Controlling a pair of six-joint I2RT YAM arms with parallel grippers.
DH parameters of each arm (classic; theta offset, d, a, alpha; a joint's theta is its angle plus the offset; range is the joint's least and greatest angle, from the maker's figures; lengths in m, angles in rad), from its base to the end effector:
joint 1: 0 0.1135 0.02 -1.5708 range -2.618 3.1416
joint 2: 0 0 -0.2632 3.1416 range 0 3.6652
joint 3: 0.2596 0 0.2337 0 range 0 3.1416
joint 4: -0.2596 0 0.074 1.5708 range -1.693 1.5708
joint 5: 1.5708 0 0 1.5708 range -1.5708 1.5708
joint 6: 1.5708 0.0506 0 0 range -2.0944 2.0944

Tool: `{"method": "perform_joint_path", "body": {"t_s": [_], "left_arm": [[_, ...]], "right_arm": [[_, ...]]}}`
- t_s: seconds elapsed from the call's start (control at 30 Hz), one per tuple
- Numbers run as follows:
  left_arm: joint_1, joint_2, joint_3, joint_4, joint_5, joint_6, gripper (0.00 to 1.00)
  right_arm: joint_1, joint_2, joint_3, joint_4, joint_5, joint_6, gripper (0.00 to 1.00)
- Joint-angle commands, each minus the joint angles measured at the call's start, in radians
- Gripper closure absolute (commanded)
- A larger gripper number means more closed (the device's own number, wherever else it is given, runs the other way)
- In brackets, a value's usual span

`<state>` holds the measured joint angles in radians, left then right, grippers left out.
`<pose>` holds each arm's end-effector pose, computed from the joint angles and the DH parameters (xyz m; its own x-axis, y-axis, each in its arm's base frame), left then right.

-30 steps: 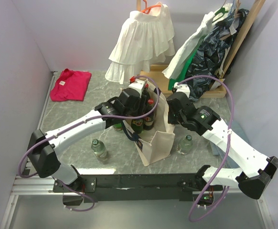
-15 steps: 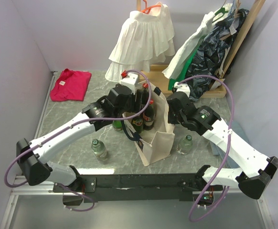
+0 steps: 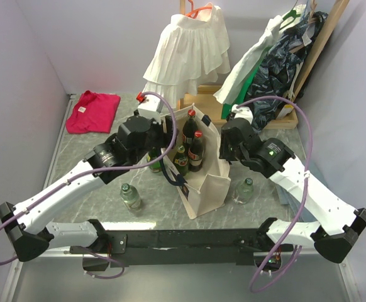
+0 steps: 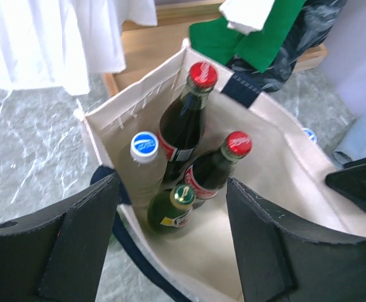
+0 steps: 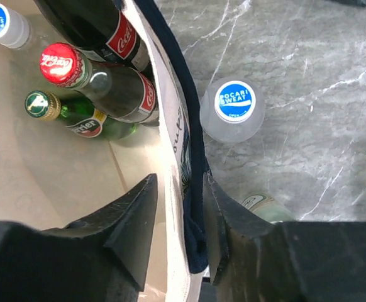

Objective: Place the beverage into the canvas bag
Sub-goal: Pick up the drink from the center of the board.

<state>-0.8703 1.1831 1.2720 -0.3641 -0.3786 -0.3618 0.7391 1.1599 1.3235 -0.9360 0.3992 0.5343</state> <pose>0.1797 -0.1841 0.4041 -0.3341 -0.1140 -0.9356 0.3880 0.8880 -0.2467 0.1717 0.1299 0.3666 -0.6552 0.0377 -0.7545 -0.0944 0.9868 0.1313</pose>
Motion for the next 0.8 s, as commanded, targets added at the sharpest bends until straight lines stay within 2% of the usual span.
{"method": "perform_joint_path", "body": {"t_s": [0.0,0.43,0.77], "left_arm": [[-0.006,-0.037,-0.029,-0.001,-0.045,-0.031,0.26],[-0.006,-0.068,-0.014,-0.116,-0.174,-0.092,0.16],[-0.006,-0.102,-0.022,-0.159,-0.217,-0.129,0.11]], "right_arm": [[-0.003,-0.042,0.046,0.002,0.009,0.003,0.55],[-0.003,-0.12,0.063,-0.098,0.073,-0.013,0.37],[-0.006,-0.233,-0.012,-0.205,0.101,0.046,0.34]]}}
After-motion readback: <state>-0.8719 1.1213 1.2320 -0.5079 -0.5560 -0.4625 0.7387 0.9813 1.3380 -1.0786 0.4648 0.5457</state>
